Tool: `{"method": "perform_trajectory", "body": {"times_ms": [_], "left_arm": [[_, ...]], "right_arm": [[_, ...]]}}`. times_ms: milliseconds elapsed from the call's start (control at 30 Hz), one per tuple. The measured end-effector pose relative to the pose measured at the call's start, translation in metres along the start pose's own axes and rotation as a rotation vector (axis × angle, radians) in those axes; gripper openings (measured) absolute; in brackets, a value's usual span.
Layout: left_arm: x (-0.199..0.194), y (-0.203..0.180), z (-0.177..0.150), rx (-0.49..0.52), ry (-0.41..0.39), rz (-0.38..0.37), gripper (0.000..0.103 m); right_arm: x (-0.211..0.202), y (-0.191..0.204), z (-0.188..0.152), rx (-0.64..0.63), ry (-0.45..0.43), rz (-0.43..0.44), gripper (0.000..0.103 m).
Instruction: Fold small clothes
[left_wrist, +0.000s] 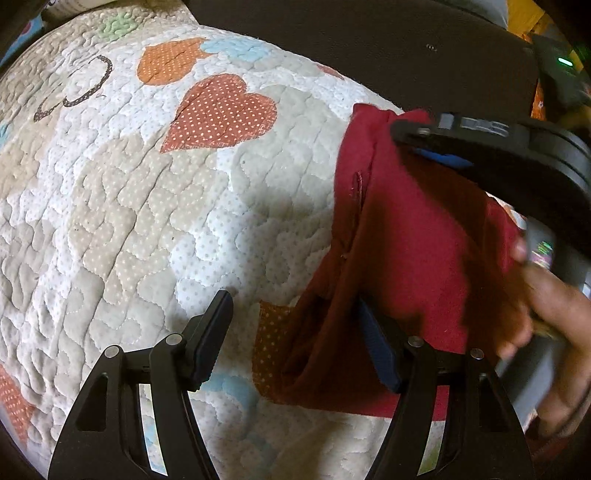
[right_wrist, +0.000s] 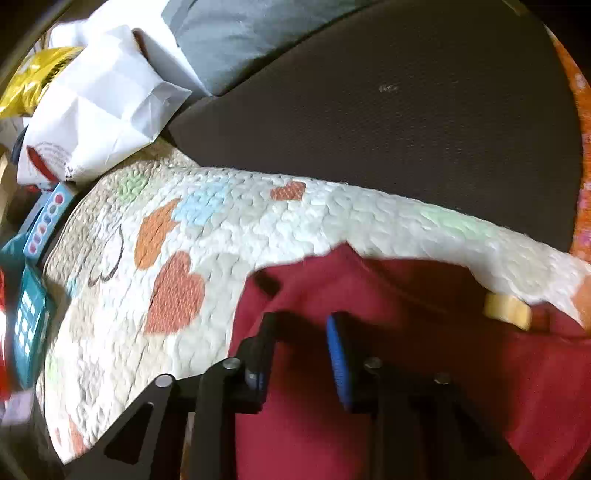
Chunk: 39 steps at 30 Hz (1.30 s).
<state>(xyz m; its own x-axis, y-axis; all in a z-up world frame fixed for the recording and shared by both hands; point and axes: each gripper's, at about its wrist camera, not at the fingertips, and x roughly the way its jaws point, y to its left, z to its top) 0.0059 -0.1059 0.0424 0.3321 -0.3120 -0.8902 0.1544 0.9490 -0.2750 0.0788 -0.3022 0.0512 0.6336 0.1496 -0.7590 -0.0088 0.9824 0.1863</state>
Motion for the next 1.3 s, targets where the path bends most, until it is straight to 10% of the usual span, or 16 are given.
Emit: {"method": "perform_trajectory", "body": {"times_ms": [533,700,1300], "left_arm": [[0.000,-0.012,0.019,0.037,-0.044,0.032,0.070],[-0.001,-0.009,0.015,0.033,-0.043,0.026,0.070],[-0.004,0.009,0.029,-0.043,-0.052,-0.091,0.070]], "right_arm": [[-0.020,-0.009,-0.012,0.085,0.024,0.107,0.023],[-0.019,-0.002,-0.014,0.078,0.046,0.104,0.049],[-0.021,-0.020,-0.019,0.158,0.059,0.106,0.049]]}}
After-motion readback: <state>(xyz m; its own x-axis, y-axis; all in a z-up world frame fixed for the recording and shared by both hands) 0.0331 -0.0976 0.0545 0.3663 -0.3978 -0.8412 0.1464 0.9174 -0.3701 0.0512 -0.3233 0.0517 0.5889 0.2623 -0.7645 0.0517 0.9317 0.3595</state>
